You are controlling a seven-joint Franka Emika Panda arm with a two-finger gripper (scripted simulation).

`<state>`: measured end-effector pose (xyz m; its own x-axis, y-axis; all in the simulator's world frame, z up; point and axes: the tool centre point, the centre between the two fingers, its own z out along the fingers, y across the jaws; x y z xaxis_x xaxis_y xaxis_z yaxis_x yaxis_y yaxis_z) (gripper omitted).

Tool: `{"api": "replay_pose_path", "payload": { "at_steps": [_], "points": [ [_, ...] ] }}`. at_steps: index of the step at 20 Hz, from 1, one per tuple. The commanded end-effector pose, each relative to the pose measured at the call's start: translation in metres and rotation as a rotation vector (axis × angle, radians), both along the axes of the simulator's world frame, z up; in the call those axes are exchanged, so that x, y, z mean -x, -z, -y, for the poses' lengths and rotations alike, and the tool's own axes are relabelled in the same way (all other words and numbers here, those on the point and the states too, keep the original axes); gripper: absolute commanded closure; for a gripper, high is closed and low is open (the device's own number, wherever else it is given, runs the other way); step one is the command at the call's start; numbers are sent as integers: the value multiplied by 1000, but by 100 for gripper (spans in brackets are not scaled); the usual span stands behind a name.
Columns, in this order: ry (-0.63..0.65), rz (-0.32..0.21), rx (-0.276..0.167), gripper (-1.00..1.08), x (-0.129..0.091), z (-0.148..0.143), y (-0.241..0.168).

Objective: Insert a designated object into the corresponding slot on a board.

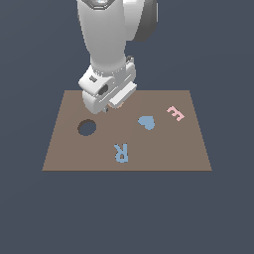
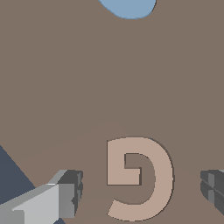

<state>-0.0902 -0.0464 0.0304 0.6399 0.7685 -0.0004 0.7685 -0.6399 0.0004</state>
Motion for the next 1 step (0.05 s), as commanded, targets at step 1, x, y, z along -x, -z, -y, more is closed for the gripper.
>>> {"api": "replay_pose_path", "payload": {
  "at_steps": [1],
  "points": [
    [0,0,0,-92,0,0,0]
  ]
}}
